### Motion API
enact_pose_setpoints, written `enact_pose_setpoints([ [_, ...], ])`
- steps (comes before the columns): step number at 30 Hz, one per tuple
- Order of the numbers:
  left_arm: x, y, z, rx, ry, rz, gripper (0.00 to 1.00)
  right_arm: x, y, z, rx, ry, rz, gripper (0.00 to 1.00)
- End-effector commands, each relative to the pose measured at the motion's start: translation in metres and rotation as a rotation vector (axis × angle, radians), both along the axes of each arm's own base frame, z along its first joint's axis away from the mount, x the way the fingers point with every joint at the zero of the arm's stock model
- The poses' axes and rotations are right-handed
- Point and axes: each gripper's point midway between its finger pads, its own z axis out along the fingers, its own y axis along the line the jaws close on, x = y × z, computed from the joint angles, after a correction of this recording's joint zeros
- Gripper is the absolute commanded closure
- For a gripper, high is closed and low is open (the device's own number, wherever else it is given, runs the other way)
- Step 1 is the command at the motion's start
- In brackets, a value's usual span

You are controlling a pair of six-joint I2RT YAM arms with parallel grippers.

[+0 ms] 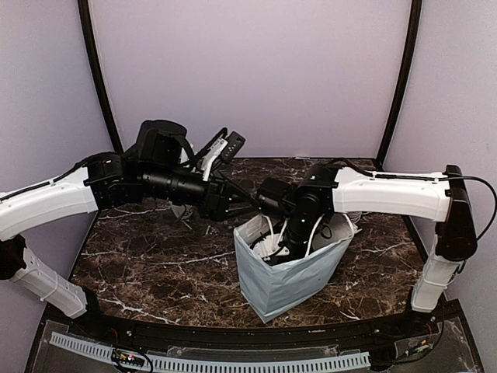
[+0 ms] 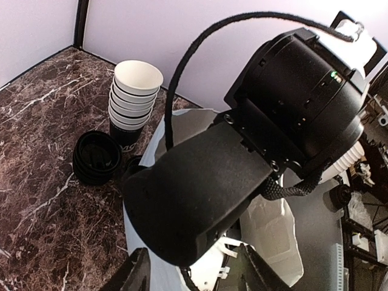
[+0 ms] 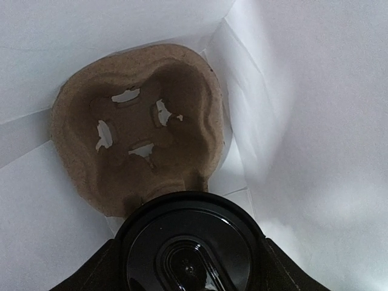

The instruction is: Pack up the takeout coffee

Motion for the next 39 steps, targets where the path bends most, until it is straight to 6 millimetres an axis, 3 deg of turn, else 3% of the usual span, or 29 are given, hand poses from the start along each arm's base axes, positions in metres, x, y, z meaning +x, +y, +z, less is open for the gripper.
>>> enact_pose_setpoints([
  [1,-0.002,-0.001,-0.015,0.132,0.020,0.020,0.53,0.007,-0.002,0.002,0.026,-0.023,-0.030,0.61],
  [12,-0.020,0.002,-0.039,0.210,0.102,-0.040,0.61,0.010,-0.004,0.012,0.065,-0.055,-0.043,0.61],
  [17,-0.016,-0.001,-0.051,0.255,0.108,-0.037,0.71,0.012,-0.001,0.017,0.081,-0.064,-0.046,0.61],
  [21,-0.010,0.000,-0.055,0.290,0.090,-0.018,0.85,0.015,0.001,0.031,0.105,-0.085,-0.043,0.61],
  [26,-0.006,0.007,-0.043,0.281,0.050,0.013,1.00,0.021,0.016,0.077,0.205,-0.128,-0.031,0.62],
  [33,-0.003,0.020,-0.030,0.269,0.004,0.064,1.00,0.017,0.037,0.159,0.396,-0.155,0.003,0.61],
  [39,0.004,0.038,-0.024,0.291,-0.050,0.134,1.00,0.004,0.038,0.207,0.520,-0.177,0.038,0.61],
])
